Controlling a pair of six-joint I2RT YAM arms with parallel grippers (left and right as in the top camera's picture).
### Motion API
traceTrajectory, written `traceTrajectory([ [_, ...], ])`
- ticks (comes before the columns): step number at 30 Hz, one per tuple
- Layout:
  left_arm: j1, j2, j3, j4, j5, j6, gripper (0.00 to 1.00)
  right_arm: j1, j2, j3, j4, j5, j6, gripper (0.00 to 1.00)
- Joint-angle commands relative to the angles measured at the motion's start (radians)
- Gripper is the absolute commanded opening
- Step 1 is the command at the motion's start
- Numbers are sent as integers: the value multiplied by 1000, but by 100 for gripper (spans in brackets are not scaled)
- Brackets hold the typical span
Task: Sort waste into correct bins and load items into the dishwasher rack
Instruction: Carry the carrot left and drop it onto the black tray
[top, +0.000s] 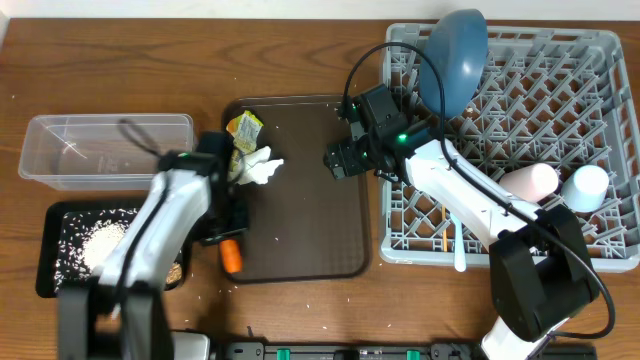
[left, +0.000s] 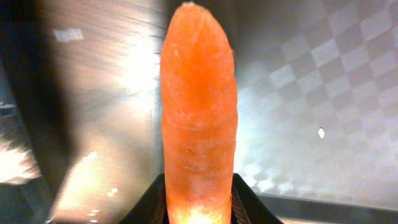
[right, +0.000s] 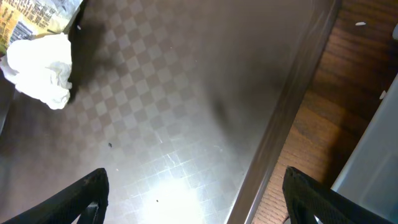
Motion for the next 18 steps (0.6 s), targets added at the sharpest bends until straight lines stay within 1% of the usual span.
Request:
traceTrajectory([
  [1,75,-142,0,-39,-141,-76,19,-3,3,5,-4,0,-21,82],
  [6,268,-272,-1,-40,-286,-200,19,-3,3,5,-5,0,-21,84],
  [8,364,-279,-1,-16,-290,-221,19,-3,3,5,-6,0,-21,84],
  [11,504,-245,-4,10,-290,-289,19,-3,3,5,-17,0,-21,84],
  [14,614,-182,-15,61,-258,-337,19,-3,3,5,-32,0,-21,84],
  [16,671,-129,-16,99,-180,-336,10,-3,3,5,-39,0,-21,84],
  [18,714,-75,-16,124,-113,-338,8,-3,3,5,-42,0,-21,84],
])
